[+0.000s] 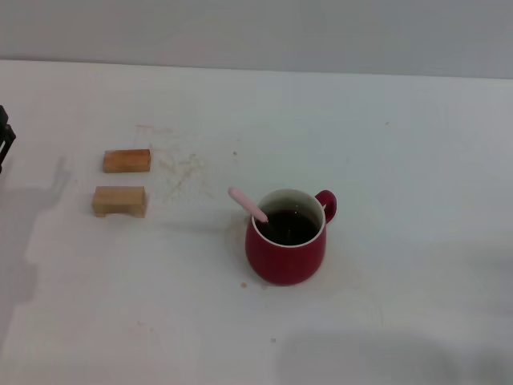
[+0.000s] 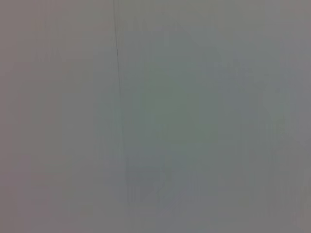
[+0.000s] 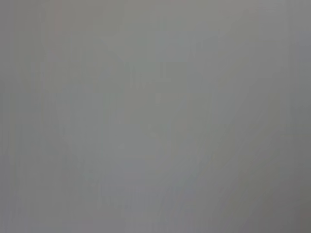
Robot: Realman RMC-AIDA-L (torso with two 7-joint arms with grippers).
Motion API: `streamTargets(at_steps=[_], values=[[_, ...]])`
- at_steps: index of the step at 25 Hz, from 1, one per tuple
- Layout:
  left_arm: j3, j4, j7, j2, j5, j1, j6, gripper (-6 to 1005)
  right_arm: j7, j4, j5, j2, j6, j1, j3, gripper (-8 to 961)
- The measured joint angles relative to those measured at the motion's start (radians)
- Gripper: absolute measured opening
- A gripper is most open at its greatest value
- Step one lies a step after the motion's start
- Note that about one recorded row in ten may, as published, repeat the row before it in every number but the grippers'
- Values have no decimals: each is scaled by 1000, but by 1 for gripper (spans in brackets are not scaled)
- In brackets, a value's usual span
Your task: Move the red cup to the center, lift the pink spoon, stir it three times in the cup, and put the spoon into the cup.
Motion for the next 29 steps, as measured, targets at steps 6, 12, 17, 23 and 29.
streamTargets(at_steps=[6, 12, 17, 23, 29], values=[[-1, 0, 0, 0, 0, -3, -3, 862, -1, 0, 0, 0, 0, 5, -1, 0], [-2, 0, 0, 0, -1, 1, -4, 862, -3, 0, 0, 0, 0, 6, -1, 0], [-2, 0, -1, 0, -1, 2, -4, 862, -3, 0, 0, 0, 1, 3, -1, -1], [-3, 0, -1, -1, -2, 2, -4, 862, -3, -2, 0, -1, -2, 2, -1, -1], [-3, 0, -1, -1, -1, 2, -4, 862, -4, -7, 0, -3, 4, 4, -1, 0]])
